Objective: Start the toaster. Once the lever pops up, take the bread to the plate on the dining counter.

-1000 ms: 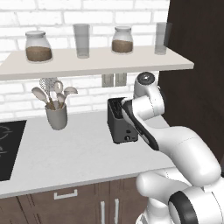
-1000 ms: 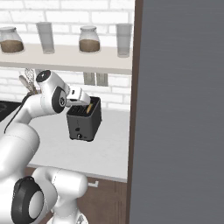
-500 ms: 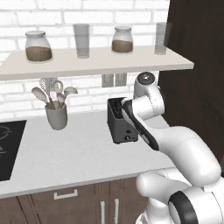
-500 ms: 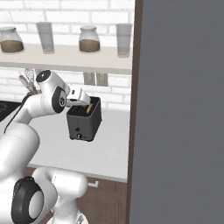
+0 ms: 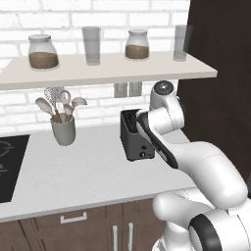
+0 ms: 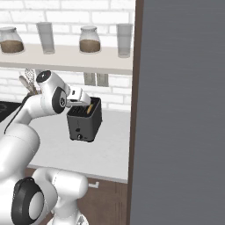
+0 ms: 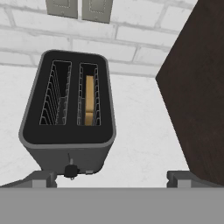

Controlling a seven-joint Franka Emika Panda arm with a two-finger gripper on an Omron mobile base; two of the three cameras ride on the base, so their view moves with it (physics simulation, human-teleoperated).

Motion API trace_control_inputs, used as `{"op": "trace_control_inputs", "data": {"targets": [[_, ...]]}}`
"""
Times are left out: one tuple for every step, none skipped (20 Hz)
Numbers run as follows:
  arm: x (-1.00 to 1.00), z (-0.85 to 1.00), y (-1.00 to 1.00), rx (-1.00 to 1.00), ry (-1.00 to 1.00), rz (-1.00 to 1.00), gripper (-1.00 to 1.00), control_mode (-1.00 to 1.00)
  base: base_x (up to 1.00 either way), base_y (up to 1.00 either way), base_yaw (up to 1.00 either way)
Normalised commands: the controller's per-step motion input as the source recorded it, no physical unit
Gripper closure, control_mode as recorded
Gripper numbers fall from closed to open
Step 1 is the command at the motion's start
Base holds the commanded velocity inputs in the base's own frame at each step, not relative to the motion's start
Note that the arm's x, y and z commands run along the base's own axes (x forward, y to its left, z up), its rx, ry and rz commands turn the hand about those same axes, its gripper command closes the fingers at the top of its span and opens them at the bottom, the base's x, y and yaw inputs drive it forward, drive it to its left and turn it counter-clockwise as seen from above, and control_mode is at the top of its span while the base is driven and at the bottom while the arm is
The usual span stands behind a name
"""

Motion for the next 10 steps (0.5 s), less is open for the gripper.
{"op": "trace_control_inputs", "data": {"targets": [[0.0,0.0,0.0,0.0,0.0,0.0,-1.0,-1.0,0.0,0.0,0.0],[0.0,0.0,0.0,0.0,0.0,0.0,-1.0,-1.0,0.0,0.0,0.0],[0.0,0.0,0.0,0.0,0.0,0.0,-1.0,-1.0,0.0,0.0,0.0],[0.0,0.0,0.0,0.0,0.0,0.0,-1.0,-1.0,0.0,0.0,0.0],[0.0,0.0,0.0,0.0,0.0,0.0,-1.0,-1.0,0.0,0.0,0.0],[0.0,0.0,0.0,0.0,0.0,0.0,-1.0,-1.0,0.0,0.0,0.0],[0.0,0.0,0.0,0.0,0.0,0.0,-1.0,-1.0,0.0,0.0,0.0],[0.0,0.0,0.0,0.0,0.0,0.0,-1.0,-1.0,0.0,0.0,0.0],[0.0,0.0,0.0,0.0,0.0,0.0,-1.0,-1.0,0.0,0.0,0.0],[0.0,0.0,0.0,0.0,0.0,0.0,-1.0,-1.0,0.0,0.0,0.0]]}}
